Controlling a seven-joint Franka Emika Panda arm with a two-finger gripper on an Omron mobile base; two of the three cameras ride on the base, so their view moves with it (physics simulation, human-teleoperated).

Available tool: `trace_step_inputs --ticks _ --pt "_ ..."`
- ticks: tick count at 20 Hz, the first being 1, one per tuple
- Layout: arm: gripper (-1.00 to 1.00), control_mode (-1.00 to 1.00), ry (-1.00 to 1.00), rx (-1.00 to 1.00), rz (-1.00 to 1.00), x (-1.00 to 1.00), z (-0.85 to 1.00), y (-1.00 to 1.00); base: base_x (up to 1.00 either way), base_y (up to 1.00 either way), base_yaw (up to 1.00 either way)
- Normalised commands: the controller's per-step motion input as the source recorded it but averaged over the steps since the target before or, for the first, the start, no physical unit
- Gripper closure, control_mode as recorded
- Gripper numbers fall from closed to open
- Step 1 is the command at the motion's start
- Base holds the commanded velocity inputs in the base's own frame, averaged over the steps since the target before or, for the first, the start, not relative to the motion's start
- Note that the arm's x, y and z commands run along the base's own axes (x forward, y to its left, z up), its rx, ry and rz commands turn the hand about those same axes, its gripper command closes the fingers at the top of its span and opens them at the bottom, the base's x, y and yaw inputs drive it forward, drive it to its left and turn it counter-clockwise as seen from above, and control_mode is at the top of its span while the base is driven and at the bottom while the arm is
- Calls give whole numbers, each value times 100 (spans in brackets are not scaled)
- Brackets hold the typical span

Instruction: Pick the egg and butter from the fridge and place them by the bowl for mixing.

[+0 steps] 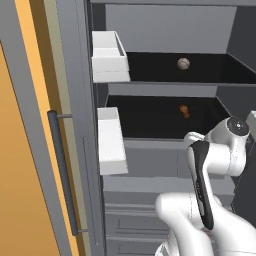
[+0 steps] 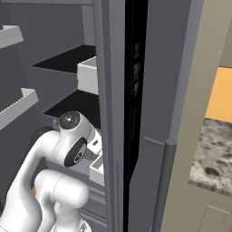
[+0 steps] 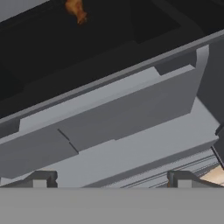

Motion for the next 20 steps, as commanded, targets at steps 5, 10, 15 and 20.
trace_step_inputs --ticks 5,10,15,20 --pt "-100 -100 -1 0 -2 -7 0 0 -1 0 0" --pt "-100 -100 -9 -1 0 -10 31 2 0 0 0" --pt "-100 -100 -7 -9 0 -14 42 3 0 0 0" --pt "-100 -100 -10 -17 2 -12 36 13 0 0 0"
